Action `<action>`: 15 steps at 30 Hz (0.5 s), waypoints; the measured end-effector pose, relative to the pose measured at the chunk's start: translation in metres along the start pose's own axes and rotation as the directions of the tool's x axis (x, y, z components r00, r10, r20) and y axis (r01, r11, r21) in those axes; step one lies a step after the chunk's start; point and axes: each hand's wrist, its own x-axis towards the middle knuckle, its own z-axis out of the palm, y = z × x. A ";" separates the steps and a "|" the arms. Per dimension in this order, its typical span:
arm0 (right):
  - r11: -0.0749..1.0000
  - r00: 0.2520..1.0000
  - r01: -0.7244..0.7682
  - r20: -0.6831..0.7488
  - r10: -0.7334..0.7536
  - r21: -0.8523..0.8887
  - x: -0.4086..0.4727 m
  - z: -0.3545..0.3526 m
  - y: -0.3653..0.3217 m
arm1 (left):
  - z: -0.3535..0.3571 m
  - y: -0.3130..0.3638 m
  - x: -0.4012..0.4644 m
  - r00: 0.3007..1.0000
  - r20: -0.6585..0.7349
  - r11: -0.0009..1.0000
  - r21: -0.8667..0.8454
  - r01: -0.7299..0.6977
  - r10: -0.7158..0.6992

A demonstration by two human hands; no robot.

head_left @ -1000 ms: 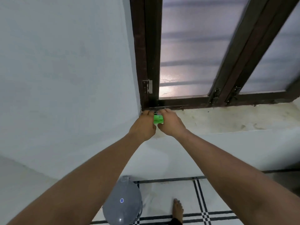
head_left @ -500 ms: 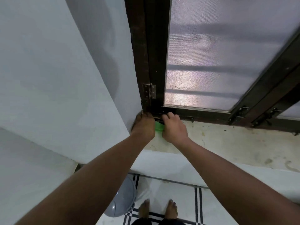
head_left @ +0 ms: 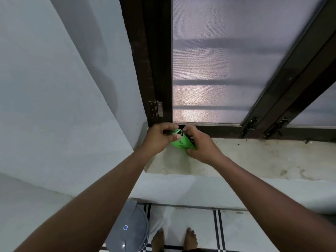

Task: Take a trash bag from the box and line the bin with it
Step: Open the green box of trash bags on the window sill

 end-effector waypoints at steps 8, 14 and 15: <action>0.993 0.997 0.035 -0.065 -0.043 -0.111 -0.017 0.004 -0.008 | 0.005 0.009 -0.003 0.990 -0.141 0.994 0.110 -0.006 0.022; 0.991 0.995 0.016 -0.095 -0.029 -0.134 -0.018 0.003 -0.013 | 0.004 0.011 0.004 0.997 -0.061 0.948 0.316 -0.032 0.054; 0.991 0.995 0.016 -0.101 -0.029 -0.131 -0.019 0.003 -0.013 | 0.004 0.011 0.005 0.997 -0.059 0.953 0.300 -0.027 0.047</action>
